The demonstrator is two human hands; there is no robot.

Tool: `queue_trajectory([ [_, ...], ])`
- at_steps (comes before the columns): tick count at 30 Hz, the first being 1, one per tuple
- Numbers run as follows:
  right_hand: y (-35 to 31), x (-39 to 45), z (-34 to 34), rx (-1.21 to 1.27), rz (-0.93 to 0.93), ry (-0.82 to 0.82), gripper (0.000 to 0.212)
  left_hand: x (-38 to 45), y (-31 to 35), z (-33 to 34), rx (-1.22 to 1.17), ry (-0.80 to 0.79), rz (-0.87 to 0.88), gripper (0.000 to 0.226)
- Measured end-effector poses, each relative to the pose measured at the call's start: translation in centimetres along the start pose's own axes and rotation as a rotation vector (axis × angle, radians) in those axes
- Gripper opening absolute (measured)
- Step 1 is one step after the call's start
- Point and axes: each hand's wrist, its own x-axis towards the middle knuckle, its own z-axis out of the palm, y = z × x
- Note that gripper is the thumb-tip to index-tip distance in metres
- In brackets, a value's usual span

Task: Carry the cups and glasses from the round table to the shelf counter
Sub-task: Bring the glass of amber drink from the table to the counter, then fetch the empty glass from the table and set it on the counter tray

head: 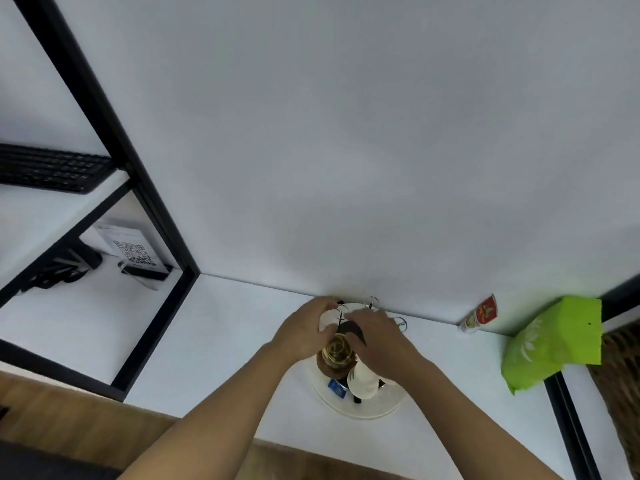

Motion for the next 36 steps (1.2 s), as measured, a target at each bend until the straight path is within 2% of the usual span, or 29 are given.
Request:
queue_trajectory([
  [2, -0.9, 0.5, -2.6, 0.033, -0.036, 0.084, 0.045, 0.7, 2.0, -2.9, 0.01, 0.106, 0.048, 0.044],
  [7, -4.0, 1.4, -11.0, 0.073, -0.183, 0.339, 0.06, 1.4, 9.5, -11.6, -0.01, 0.34, 0.27, 0.057],
  [11, -7.0, 0.9, -18.7, 0.133, -0.295, 0.609, 0.072, 0.2, 17.0, -18.6, -0.044, 0.53, 0.458, 0.067],
  [15, -9.5, -0.4, -23.2, 0.186, -0.397, 0.793, 0.078, -1.8, 21.7, -22.4, -0.071, 0.652, 0.57, 0.067],
  [26, -11.0, -2.4, -24.1, 0.349, -0.462, 0.74, 0.079, -5.8, 22.7, -22.6, -0.033, 0.729, 0.568, 0.071],
  [32, -13.3, -3.1, -24.5, 0.5, -0.621, 0.656, 0.077, -10.8, 23.3, -22.5, -0.026, 0.837, 0.444, 0.072],
  [36, -15.3, -5.0, -23.5, 0.579, -0.788, 0.531, 0.075, -16.5, 23.8, -21.1, 0.007, 0.967, 0.308, 0.073],
])
